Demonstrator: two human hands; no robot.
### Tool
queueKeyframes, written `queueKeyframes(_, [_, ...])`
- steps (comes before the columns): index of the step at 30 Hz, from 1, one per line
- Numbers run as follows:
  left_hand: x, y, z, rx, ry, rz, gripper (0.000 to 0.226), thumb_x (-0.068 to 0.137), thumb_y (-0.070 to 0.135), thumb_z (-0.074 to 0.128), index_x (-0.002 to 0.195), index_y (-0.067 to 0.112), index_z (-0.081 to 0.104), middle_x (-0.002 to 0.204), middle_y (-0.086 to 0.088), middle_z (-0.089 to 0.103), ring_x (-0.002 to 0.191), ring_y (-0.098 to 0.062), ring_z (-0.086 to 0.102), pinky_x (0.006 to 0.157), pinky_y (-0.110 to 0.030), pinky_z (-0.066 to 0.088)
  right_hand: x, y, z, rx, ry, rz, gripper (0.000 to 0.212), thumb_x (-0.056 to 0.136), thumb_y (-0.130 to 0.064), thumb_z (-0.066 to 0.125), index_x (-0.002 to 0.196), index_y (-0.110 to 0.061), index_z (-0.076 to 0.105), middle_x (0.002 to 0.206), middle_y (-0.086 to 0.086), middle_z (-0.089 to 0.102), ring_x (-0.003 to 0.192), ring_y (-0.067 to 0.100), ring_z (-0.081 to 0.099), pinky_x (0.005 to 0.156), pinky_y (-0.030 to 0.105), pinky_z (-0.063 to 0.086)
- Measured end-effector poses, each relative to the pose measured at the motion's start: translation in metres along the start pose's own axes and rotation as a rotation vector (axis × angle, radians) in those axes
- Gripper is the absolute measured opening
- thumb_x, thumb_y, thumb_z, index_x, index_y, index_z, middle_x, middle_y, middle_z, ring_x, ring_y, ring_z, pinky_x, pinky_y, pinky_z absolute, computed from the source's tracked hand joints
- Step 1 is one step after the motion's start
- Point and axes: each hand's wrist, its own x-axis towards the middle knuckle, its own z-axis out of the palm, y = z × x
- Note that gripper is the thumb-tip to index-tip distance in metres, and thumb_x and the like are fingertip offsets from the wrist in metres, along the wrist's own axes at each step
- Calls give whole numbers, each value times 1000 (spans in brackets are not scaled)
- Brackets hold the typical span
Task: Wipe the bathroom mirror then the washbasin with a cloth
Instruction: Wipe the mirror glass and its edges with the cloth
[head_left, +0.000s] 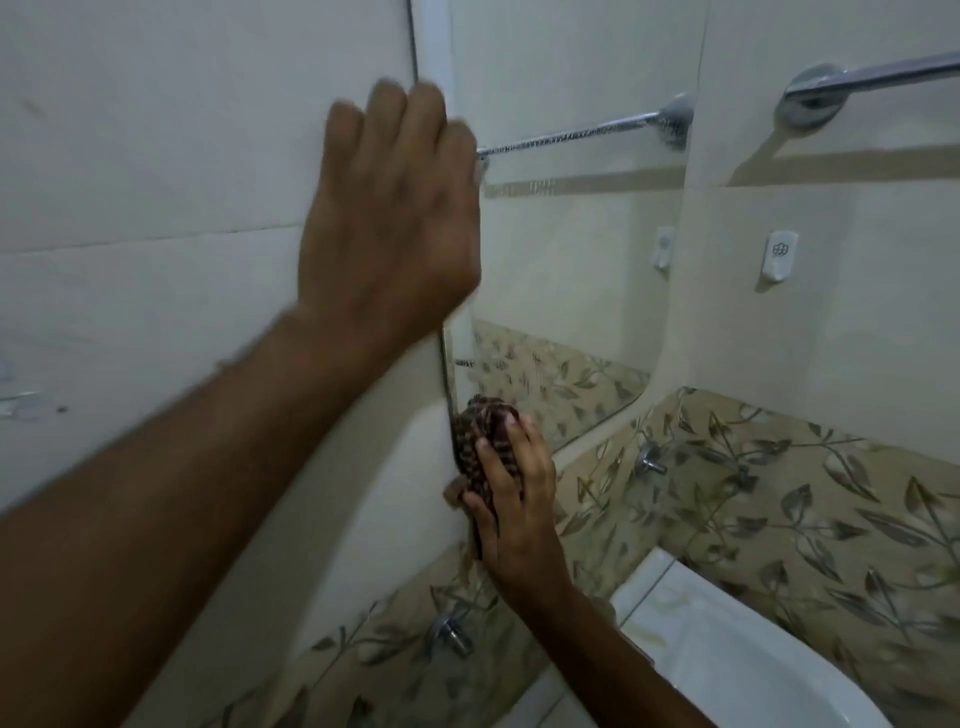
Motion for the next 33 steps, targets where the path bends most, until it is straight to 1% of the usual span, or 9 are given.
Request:
queueKeyframes(3, [-59,28,8,-156,-37,104,20,102,16,35,87,10,48,90,-15,49,84,-30,42,74,-46,31,12,-14,1,32,38,-3,46,106,-30,40,150,-17,32,160,11,21,150,35,20,122,47,21])
queueKeyframes(5, [-65,25,12,-171,-55,85,21,101,16,36,86,10,49,86,-14,50,79,-30,42,71,-45,30,50,-21,-7,42,79,-12,44,107,-27,37,149,-15,34,159,15,25,150,36,20,124,39,15])
queueKeyframes(9, [-90,35,12,-187,-32,102,20,101,15,36,89,8,51,87,-17,52,78,-31,43,71,-46,31,93,-33,-12,58,121,-10,51,99,-9,50,147,-10,32,159,19,28,152,33,14,125,38,10])
queueKeyframes(17, [-111,51,24,-216,-81,105,20,99,16,41,82,12,50,81,-12,49,75,-29,43,69,-45,31,-9,-14,7,104,54,116,47,107,-30,34,153,-19,29,162,10,22,152,37,15,124,44,16])
queueKeyframes(21, [-123,61,34,-218,-136,174,17,97,16,43,85,11,53,84,-13,51,79,-32,48,70,-46,35,6,-16,3,162,96,159,46,109,-33,26,152,-19,32,161,13,25,152,36,13,124,41,14])
queueKeyframes(23, [-124,61,37,-204,-158,189,15,96,16,44,87,10,53,87,-13,52,83,-33,49,71,-46,36,25,-8,-1,190,135,200,44,107,-30,33,150,-18,37,162,10,23,153,32,11,125,40,12])
queueKeyframes(27, [-123,60,37,-204,-178,176,16,97,16,42,85,11,51,85,-12,50,83,-32,48,70,-45,35,50,42,-2,195,251,446,47,104,-33,44,149,-23,42,163,-13,17,153,19,13,120,55,26])
queueKeyframes(30, [-124,60,38,-193,-197,174,13,94,15,44,87,9,54,87,-13,52,87,-33,50,72,-44,34,58,73,-5,236,332,597,45,104,-34,46,149,-28,41,159,-11,22,149,12,20,115,53,35])
queueKeyframes(33, [-124,61,38,-199,-199,164,12,93,14,44,87,9,53,87,-13,53,86,-32,49,71,-44,33,58,67,-7,250,343,628,46,104,-35,46,149,-28,40,159,-11,23,149,9,21,115,51,36])
